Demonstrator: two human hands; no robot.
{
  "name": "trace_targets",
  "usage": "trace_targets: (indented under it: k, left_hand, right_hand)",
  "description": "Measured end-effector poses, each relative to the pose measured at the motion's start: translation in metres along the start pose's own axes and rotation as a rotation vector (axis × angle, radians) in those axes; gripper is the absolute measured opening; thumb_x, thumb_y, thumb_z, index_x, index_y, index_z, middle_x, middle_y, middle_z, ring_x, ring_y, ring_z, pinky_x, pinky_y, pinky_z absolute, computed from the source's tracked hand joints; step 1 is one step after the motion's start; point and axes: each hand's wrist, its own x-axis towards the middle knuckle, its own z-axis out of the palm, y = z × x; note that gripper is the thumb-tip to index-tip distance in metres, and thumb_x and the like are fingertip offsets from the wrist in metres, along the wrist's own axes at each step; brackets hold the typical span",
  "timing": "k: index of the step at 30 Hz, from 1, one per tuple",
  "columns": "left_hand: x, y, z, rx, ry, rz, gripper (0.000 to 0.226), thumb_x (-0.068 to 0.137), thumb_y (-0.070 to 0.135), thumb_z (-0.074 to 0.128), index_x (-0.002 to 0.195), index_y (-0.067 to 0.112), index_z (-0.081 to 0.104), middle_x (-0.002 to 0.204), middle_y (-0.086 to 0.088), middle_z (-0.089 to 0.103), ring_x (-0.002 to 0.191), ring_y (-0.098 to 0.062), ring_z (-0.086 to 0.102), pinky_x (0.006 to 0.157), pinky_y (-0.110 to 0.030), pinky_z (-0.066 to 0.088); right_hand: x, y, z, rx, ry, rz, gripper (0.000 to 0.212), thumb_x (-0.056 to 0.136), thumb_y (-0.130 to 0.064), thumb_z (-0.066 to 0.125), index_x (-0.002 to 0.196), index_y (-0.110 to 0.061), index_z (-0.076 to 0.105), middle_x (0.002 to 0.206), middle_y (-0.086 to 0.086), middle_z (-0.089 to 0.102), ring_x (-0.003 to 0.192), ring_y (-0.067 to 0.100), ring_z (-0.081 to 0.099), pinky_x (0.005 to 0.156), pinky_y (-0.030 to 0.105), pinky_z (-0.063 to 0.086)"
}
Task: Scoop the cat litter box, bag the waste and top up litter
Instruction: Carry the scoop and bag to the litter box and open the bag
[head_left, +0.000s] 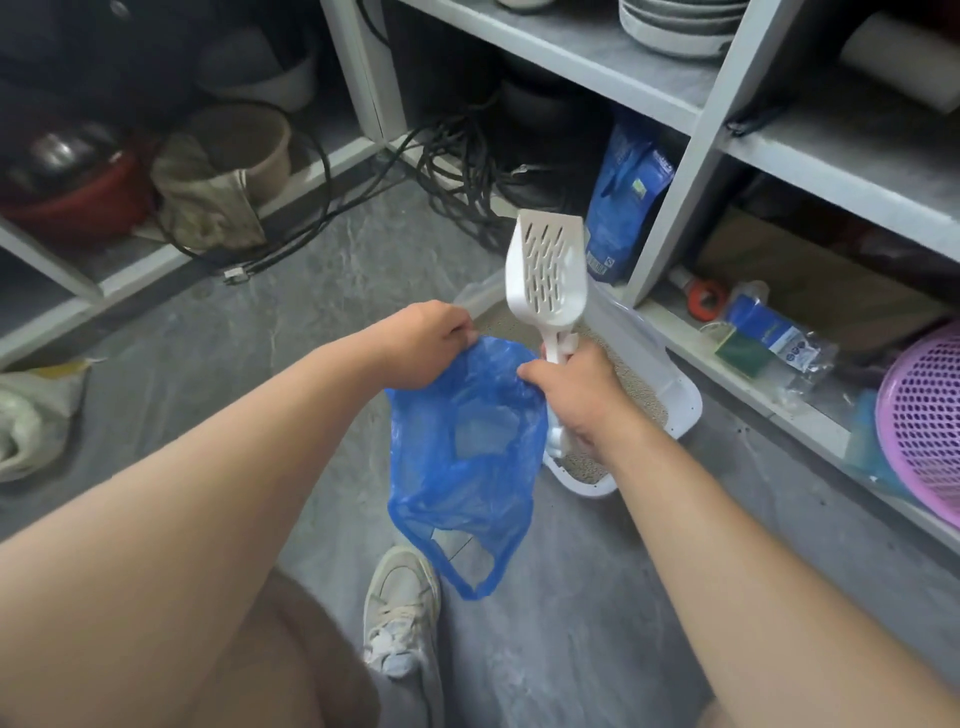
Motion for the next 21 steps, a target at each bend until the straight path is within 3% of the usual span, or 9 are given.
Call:
trace_targets:
  k: [4, 6, 11, 15, 17, 21]
  left_hand:
    - [-0.008, -0.002, -0.011, -0.046, 0.049, 0.01, 0.04, 0.106, 0.044, 0.043, 0.093, 0.01, 0.058, 0.089, -0.001, 0.058, 0.082, -0.021, 0.052, 0.068, -0.034, 0.037]
    - [-0.01, -0.004, -0.012, -0.098, 0.034, 0.021, 0.044, 0.106, 0.048, 0.041, 0.089, 0.011, 0.057, 0.086, 0.0, 0.059, 0.079, -0.018, 0.054, 0.067, -0.031, 0.041]
    - [-0.009, -0.006, -0.014, -0.082, 0.062, 0.013, 0.051, 0.107, 0.048, 0.038, 0.097, 0.005, 0.064, 0.098, -0.009, 0.067, 0.094, -0.029, 0.061, 0.086, -0.039, 0.047]
    - [-0.004, -0.01, -0.015, 0.032, 0.346, -0.04, 0.047, 0.106, 0.047, 0.033, 0.094, 0.009, 0.058, 0.097, -0.01, 0.058, 0.1, -0.036, 0.058, 0.083, -0.042, 0.045]
    - [-0.008, -0.003, -0.02, 0.021, 0.466, -0.043, 0.044, 0.102, 0.055, 0.036, 0.099, 0.016, 0.056, 0.1, -0.003, 0.053, 0.1, -0.03, 0.054, 0.08, -0.039, 0.041]
    - [-0.019, 0.018, -0.027, 0.104, 0.311, -0.072, 0.058, 0.074, 0.078, 0.063, 0.098, 0.026, 0.054, 0.093, 0.008, 0.056, 0.087, -0.019, 0.057, 0.07, -0.034, 0.041]
  right_hand:
    - [0.004, -0.008, -0.005, 0.142, 0.1, 0.042, 0.011, 0.077, -0.004, 0.062, 0.072, -0.011, 0.055, 0.062, 0.005, 0.055, 0.061, 0.02, 0.056, 0.057, 0.035, 0.047]
    - [0.005, -0.01, -0.009, 0.16, 0.097, 0.049, 0.015, 0.077, -0.003, 0.06, 0.068, -0.012, 0.053, 0.06, 0.005, 0.053, 0.06, 0.02, 0.054, 0.056, 0.035, 0.046]
    - [0.005, -0.014, -0.009, 0.3, 0.043, 0.089, 0.026, 0.082, 0.001, 0.056, 0.063, -0.014, 0.045, 0.055, 0.003, 0.048, 0.057, 0.021, 0.049, 0.058, 0.033, 0.042]
    - [0.009, -0.013, -0.006, 0.329, 0.137, 0.148, 0.017, 0.081, 0.0, 0.054, 0.071, -0.011, 0.046, 0.06, 0.006, 0.045, 0.064, 0.022, 0.047, 0.057, 0.034, 0.041]
    - [0.011, -0.012, -0.004, 0.315, 0.194, 0.165, 0.007, 0.08, -0.003, 0.056, 0.08, -0.008, 0.051, 0.066, 0.009, 0.049, 0.064, 0.021, 0.05, 0.054, 0.031, 0.042]
    - [0.016, -0.016, 0.001, 0.377, 0.265, 0.151, 0.01, 0.079, -0.002, 0.057, 0.089, -0.004, 0.059, 0.07, 0.013, 0.055, 0.061, 0.022, 0.054, 0.053, 0.03, 0.044]
